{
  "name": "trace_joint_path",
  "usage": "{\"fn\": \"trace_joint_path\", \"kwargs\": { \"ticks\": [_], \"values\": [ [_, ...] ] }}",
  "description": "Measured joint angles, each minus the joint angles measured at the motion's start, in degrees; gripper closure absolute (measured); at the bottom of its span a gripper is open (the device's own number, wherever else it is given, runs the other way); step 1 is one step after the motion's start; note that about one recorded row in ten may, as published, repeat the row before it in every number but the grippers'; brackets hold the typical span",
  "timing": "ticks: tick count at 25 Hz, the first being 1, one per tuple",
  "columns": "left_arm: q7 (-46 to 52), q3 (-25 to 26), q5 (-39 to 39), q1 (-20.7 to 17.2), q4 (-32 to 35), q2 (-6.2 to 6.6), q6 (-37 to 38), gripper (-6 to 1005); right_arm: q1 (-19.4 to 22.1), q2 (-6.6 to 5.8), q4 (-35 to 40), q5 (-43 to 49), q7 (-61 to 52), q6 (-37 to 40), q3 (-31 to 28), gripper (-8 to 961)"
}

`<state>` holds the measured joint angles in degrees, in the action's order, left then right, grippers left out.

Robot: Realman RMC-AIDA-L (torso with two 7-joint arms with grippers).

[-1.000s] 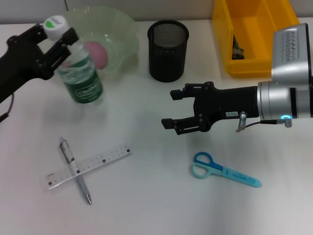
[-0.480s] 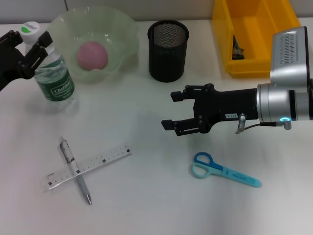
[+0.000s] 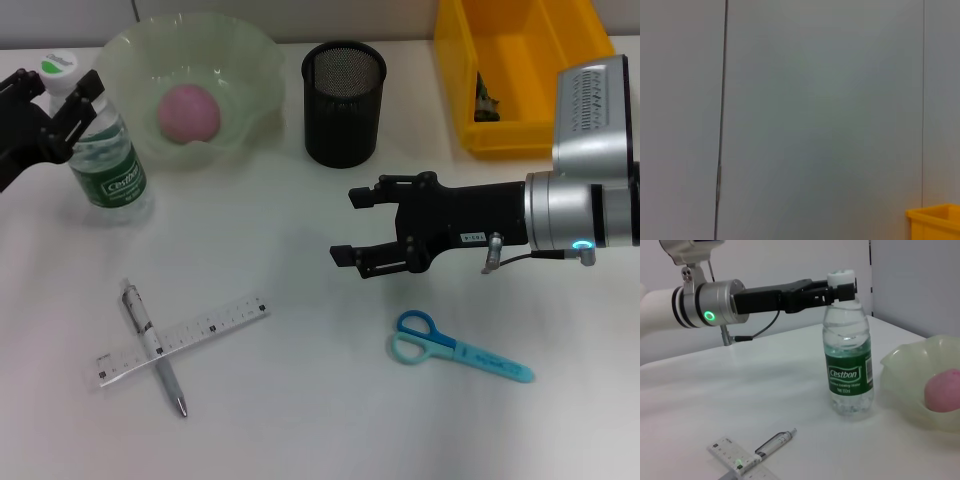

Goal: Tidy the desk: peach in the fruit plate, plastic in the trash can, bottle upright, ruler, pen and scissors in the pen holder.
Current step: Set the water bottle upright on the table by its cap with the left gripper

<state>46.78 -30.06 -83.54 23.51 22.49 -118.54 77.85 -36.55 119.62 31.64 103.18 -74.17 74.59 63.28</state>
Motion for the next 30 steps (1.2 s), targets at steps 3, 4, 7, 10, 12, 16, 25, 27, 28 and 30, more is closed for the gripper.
{"fn": "trace_joint_path", "kwargs": {
  "ticks": [3,4,7,10,12,16,25,27,28,30],
  "values": [
    [0.0,0.0,0.0,0.2,-0.2,-0.04,-0.3,567,0.0,0.00,0.0,0.0,0.1,0.0,0.0,125],
    [0.0,0.0,0.0,0.3,-0.3,-0.03,-0.5,567,0.0,0.00,-0.1,-0.1,0.4,0.0,0.0,125],
    [-0.1,-0.1,0.0,0.5,-0.8,-0.03,-0.9,567,0.0,0.00,-0.3,-0.5,0.9,0.0,0.0,125],
    [-0.2,-0.3,0.0,0.6,-0.8,-0.01,-1.0,567,0.0,0.00,-0.4,-0.5,0.9,0.0,0.0,125],
    [-0.2,-0.3,0.0,0.6,-0.8,-0.01,-1.0,567,0.0,0.00,-0.4,-0.6,0.9,0.0,0.0,126],
    [-1.3,-0.4,0.0,0.7,-0.9,0.07,-1.0,567,0.0,0.00,-0.4,-0.6,0.9,0.0,0.0,126],
    [-1.3,-0.4,0.0,0.7,-1.0,0.00,-1.0,566,-0.1,0.00,-0.4,-0.6,0.9,0.0,0.0,126],
    [-1.1,-0.4,0.0,0.7,-1.0,-0.02,-1.0,562,-0.1,0.00,-0.3,-0.6,0.9,0.0,0.0,126],
    [-1.1,-0.4,0.0,0.7,-1.0,-0.02,-1.0,560,-0.1,0.00,-0.4,-0.6,0.9,0.0,0.0,126],
    [-1.1,-0.3,0.1,0.8,-1.0,-0.03,-1.0,556,-0.1,0.00,-0.4,-0.6,0.9,0.0,0.0,126]
  ]
}}
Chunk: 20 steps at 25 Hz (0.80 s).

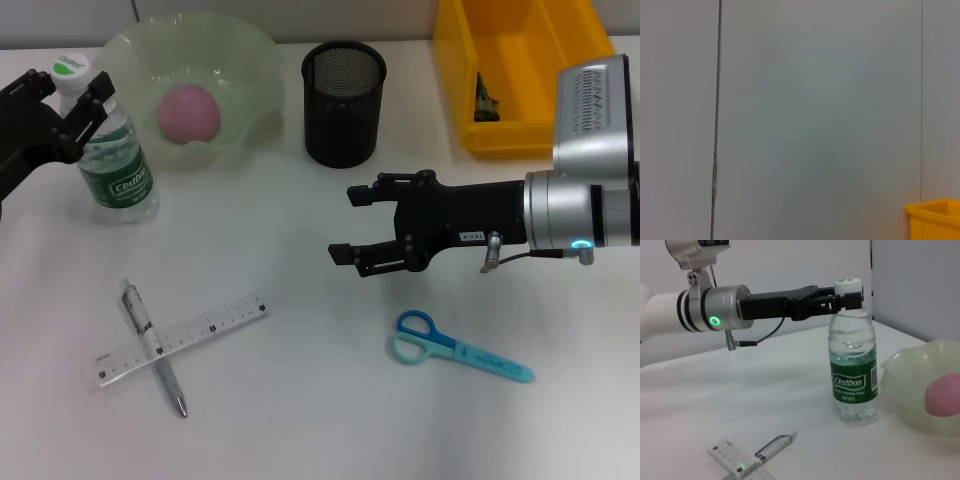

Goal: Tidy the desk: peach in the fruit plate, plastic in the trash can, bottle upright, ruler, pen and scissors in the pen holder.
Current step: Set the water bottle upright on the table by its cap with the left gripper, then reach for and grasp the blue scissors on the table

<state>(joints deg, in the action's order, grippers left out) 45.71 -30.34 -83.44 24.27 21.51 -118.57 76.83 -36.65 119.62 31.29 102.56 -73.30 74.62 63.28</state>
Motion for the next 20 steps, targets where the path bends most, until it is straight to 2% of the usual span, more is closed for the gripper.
{"fn": "trace_joint_path", "kwargs": {
  "ticks": [4,8,13,15,18,20],
  "values": [
    [0.1,0.2,0.0,0.0,-0.5,0.04,0.0,548,0.0,0.00,0.0,0.0,0.0,0.0,0.0,126],
    [0.6,0.3,0.2,0.0,-0.6,0.08,0.5,360,0.0,0.00,0.0,0.0,0.0,0.0,0.0,126],
    [2.8,0.3,1.3,-0.2,-0.2,0.18,1.9,252,0.0,0.00,0.0,0.0,0.0,0.0,0.0,125],
    [4.3,0.3,2.6,-0.4,-0.1,0.31,3.5,209,0.0,0.00,0.0,0.0,0.0,0.0,0.0,125],
    [11.7,-0.2,5.0,-1.2,1.9,1.13,11.8,210,0.1,-0.01,0.1,-1.9,0.0,0.0,-0.2,125],
    [14.4,-0.8,4.8,-1.3,2.8,1.48,14.4,211,0.2,-0.06,0.1,-2.9,0.0,0.1,-0.3,125]
  ]
}}
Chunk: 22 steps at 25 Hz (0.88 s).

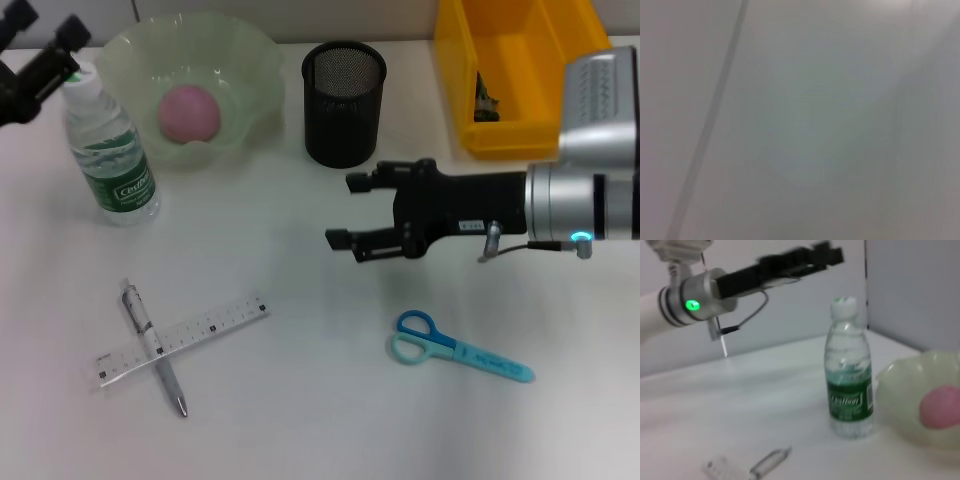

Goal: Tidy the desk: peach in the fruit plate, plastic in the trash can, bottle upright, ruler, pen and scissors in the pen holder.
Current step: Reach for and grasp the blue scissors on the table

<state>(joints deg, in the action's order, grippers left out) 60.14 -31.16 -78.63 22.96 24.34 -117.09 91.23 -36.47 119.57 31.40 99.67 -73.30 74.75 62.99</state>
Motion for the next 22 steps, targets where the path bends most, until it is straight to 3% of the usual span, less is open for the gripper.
{"fn": "trace_joint_path", "kwargs": {
  "ticks": [7,10,17,22],
  "values": [
    [9.8,-10.3,-8.6,-0.6,4.8,2.72,15.2,213,0.2,-0.24,1.5,-3.0,-1.8,0.8,0.3,125],
    [10.1,-11.6,-12.2,-0.6,5.3,2.72,16.1,213,-0.3,-0.37,2.6,-2.1,-4.5,2.2,0.3,125],
    [4.7,-12.2,-24.7,-0.6,5.2,0.74,14.3,215,-1.8,-0.50,16.4,13.0,-21.1,11.6,0.6,126],
    [-0.3,-12.3,-26.5,-1.4,4.6,-0.31,12.0,215,-5.5,-0.49,27.7,26.9,-37.4,20.9,4.7,126]
  ]
}}
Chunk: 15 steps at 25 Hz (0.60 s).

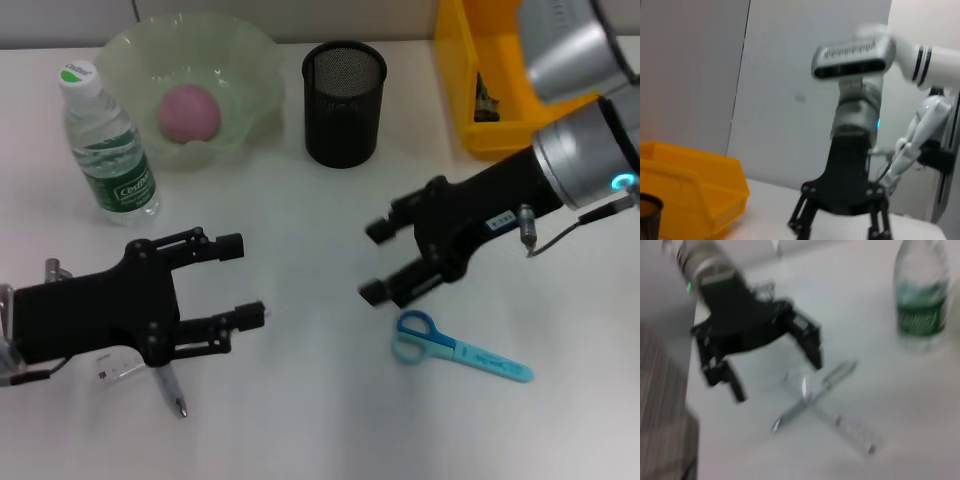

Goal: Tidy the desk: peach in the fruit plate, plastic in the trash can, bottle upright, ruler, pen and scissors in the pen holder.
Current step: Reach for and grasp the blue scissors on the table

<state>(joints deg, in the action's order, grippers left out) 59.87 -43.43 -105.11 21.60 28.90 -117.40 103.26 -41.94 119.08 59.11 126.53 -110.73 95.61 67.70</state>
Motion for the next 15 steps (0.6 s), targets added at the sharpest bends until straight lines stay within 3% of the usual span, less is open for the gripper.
{"fn": "trace_joint_path", "kwargs": {
  "ticks": [6,15],
  "values": [
    [-1.1,0.0,-1.8,0.2,0.0,-0.46,-0.6,215,-4.2,0.10,3.5,8.5,-9.1,4.0,4.4,126],
    [-3.0,-0.1,-3.5,0.9,-0.2,-1.02,-3.0,215,-7.9,0.40,4.0,16.9,-22.9,3.3,20.6,125]
  ]
}}
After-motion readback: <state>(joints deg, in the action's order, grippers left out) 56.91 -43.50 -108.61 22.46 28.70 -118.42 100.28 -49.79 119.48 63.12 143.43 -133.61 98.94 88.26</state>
